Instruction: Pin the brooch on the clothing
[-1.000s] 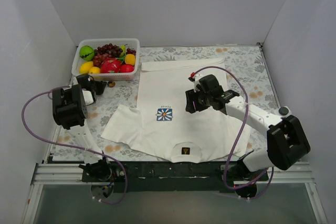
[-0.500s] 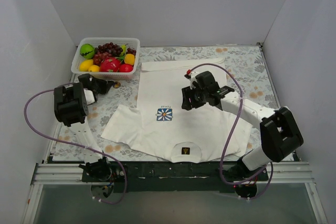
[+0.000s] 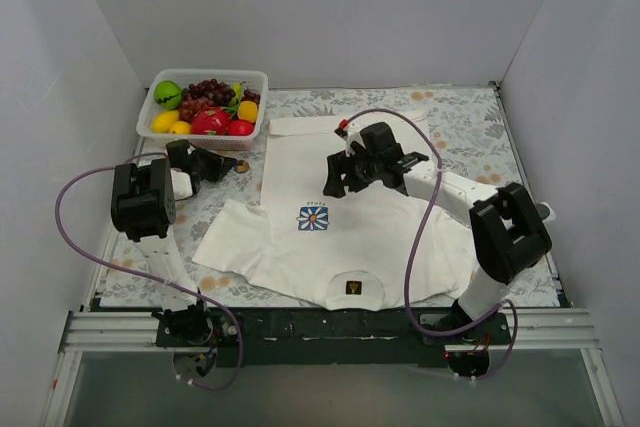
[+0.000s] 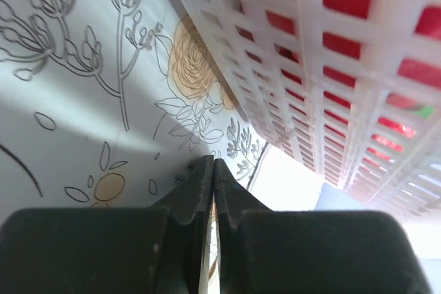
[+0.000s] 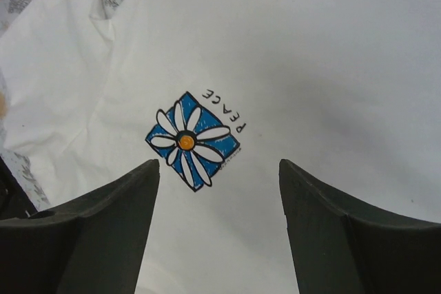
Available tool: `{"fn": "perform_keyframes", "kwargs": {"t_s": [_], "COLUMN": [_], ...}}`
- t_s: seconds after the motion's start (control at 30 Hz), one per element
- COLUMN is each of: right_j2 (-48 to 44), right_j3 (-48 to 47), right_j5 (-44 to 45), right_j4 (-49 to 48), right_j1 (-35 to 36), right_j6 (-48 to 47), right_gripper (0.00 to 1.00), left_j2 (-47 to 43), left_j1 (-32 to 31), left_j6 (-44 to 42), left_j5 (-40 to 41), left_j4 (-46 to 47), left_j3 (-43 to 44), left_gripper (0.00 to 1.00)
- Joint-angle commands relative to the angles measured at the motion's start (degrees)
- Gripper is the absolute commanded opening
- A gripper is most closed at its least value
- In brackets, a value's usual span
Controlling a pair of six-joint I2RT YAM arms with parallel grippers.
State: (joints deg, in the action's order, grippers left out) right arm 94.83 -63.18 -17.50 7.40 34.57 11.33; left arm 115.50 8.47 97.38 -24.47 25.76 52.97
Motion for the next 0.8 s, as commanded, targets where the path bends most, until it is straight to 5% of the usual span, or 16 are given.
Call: {"fn": "perform_keyframes", "kwargs": {"t_s": [0.0,0.2,0.77], "right_j2": [4.6,12.9,33.8], "right_j3": [-5.2,-12.0,-31.5], "right_j5": [-6.6,-11.3,-15.5], "right_j4": [-6.5,-13.2,-24.4], "right_j1": [0.2,1.5,6.7], "right_j6": [0.1,3.5,13.7], "right_gripper": [0.81,0.8,0.42], "left_j2": [-0.4,-1.5,-6.4], "left_j1": [-2.0,-2.9,-3.3], "left_j6": [-5.5,-6.7,-6.8], "left_j5": [0.1,-1.2,-2.4], "left_j4": [-6.2,-6.8,-6.9], "left_j3": [-0.2,-0.2,-5.5], "left_gripper": [0.0,0.0,0.0]}}
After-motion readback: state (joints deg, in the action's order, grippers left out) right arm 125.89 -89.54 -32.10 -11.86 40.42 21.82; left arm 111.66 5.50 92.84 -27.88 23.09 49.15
